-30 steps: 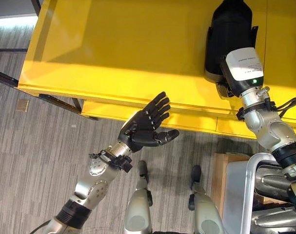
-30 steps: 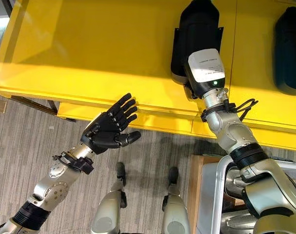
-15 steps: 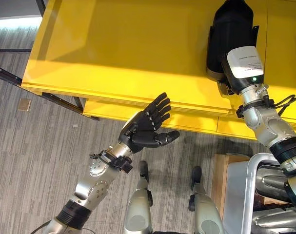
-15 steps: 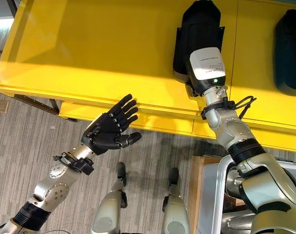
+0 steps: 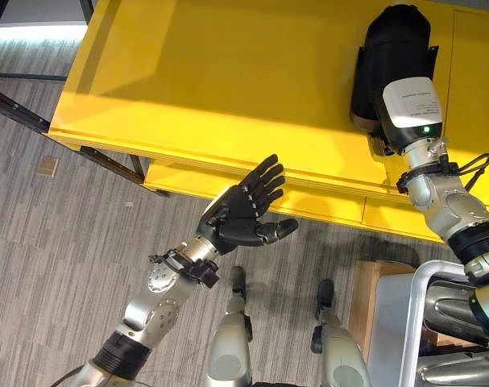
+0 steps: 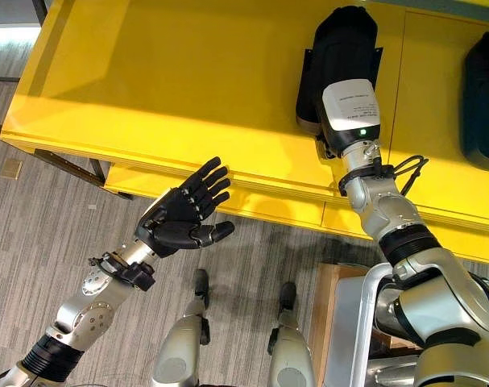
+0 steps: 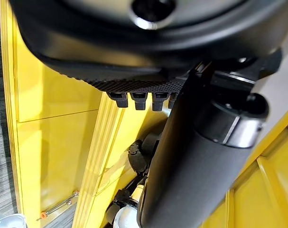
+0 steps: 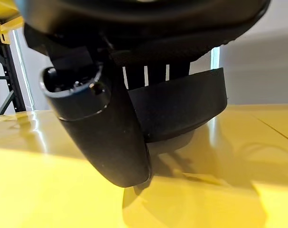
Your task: Move parts from the plastic box to the shelf.
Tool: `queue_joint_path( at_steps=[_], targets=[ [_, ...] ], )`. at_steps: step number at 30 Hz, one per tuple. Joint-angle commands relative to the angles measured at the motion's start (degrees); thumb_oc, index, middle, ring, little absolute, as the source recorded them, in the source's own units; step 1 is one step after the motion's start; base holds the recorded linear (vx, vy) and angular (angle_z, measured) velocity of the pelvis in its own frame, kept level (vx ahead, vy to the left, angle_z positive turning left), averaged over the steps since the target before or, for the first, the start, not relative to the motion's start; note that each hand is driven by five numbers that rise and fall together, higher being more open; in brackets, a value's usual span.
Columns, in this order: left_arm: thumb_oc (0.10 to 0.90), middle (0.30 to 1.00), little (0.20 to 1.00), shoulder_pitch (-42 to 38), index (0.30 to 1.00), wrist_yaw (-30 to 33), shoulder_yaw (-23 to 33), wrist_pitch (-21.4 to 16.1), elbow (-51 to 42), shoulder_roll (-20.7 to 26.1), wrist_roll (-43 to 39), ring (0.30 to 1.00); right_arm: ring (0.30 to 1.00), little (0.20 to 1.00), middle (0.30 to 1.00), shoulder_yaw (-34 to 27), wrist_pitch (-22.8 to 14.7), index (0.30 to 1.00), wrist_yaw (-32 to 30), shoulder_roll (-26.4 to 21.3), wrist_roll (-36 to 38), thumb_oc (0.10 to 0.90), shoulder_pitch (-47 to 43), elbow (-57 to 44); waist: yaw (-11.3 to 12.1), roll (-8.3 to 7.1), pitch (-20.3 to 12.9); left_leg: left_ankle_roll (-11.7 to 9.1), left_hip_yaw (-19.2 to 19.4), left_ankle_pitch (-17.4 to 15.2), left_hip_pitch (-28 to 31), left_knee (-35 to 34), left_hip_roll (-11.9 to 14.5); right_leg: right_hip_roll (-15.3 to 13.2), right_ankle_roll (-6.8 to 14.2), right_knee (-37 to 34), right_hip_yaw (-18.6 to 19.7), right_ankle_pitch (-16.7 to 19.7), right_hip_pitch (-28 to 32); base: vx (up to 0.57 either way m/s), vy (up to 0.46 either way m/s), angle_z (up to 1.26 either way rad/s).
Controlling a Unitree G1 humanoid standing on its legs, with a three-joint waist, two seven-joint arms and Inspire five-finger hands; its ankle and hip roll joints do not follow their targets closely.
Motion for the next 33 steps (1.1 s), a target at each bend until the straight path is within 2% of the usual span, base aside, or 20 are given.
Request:
queue_joint_path(
  at_steps=[1,2,4,5,15,19,22,26,33],
  targets=[
    [0.900,1.000,1.000,-2.5,1.000,-3.8,-0.3,-4.6,-7.5,1.4,-1.4,1.000,0.300,0.300,0.300,1.0,1.6,0.300,-4.1,-3.9,1.6,0.400,-12.1,0.8,2.0,-3.24,-1.2,0.6,-1.9,-5.6,1.0,2.5,1.0,-1.8,-1.8,8.6,1.8,-9.7,0.0,0.00,-0.010,0.04],
    [0.900,1.000,1.000,-2.4,1.000,-3.8,-0.3,-4.6,-7.5,1.4,-1.5,1.000,0.300,0.300,0.300,0.8,1.6,0.300,-4.1,-3.9,1.5,0.400,-12.0,0.8,2.0,-3.22,-1.3,0.6,-1.9,-5.6,1.0,2.5,1.0,-1.8,-1.8,8.6,1.8,-9.8,0.0,0.00,-0.003,0.03],
    [0.900,1.000,1.000,-2.4,1.000,-4.4,-0.3,-3.8,-7.5,1.4,-1.6,1.000,0.616,0.616,0.616,0.5,1.5,0.616,-4.4,-4.0,1.0,0.625,-11.8,0.9,2.0,-3.16,-1.3,0.7,-2.0,-5.6,0.9,2.5,0.8,-1.8,-1.7,8.6,1.9,-9.8,0.1,0.00,0.003,0.02],
    [0.900,1.000,1.000,-2.4,1.000,-5.1,-0.4,-3.2,-7.2,1.2,-1.3,1.000,1.000,1.000,1.000,0.4,1.5,1.000,-4.6,-3.9,0.5,0.900,-11.7,1.2,2.0,-3.08,-1.2,0.7,-2.0,-5.5,0.9,2.6,0.8,-1.8,-1.7,8.6,2.0,-9.7,0.2,0.00,0.007,0.03],
    [0.900,1.000,1.000,-2.0,1.000,-5.1,-0.3,-3.5,-7.2,1.9,-1.8,1.000,1.000,1.000,1.000,1.6,1.8,1.000,-2.8,-4.4,-0.4,0.900,-10.4,0.5,1.7,-3.53,-1.7,0.8,-1.6,-5.5,1.2,2.6,0.9,-1.7,-1.6,8.2,2.5,-9.4,0.5,0.00,0.001,0.00],
    [0.900,1.000,1.000,-1.8,1.000,-5.4,-0.1,-2.6,-6.8,1.7,-1.5,1.000,1.000,1.000,1.000,0.7,3.9,1.000,-5.6,-4.3,-2.0,0.900,-9.0,-0.1,1.6,-3.85,-2.0,0.9,-1.5,-5.6,1.7,2.8,1.1,-1.5,-1.6,8.3,2.5,-9.5,1.0,0.00,0.000,0.00],
    [0.900,1.000,1.000,-1.0,1.000,-5.6,-0.3,-2.8,-6.8,1.9,-0.9,1.000,1.000,1.000,1.000,-0.9,3.6,1.000,-7.1,-4.3,-1.6,0.900,-7.0,-1.6,1.4,-3.92,-2.4,0.9,-1.2,-5.5,2.1,2.5,1.2,-1.6,-1.6,8.1,2.5,-9.4,1.3,0.02,0.004,0.03],
    [0.900,1.000,1.000,-0.4,1.000,-5.4,0.1,-3.3,-6.9,1.4,-0.6,1.000,1.000,1.000,1.000,-1.8,3.0,1.000,-4.1,-4.2,-4.1,0.900,-5.1,-5.8,0.8,-3.71,-2.9,0.8,-0.9,-5.2,2.7,1.6,1.4,-1.7,-1.4,7.9,2.8,-9.3,1.4,0.01,0.025,0.00],
    [0.900,1.000,1.000,0.3,1.000,-5.5,0.7,-3.2,-6.6,1.0,-1.0,1.000,1.000,1.000,1.000,-1.2,4.0,1.000,-1.4,-4.2,-5.1,0.900,-2.8,-9.4,0.1,-3.59,-3.4,0.7,-0.4,-5.3,3.1,2.1,1.6,-1.9,-1.6,8.6,2.9,-9.7,1.3,0.02,0.027,-0.03]
  ],
)
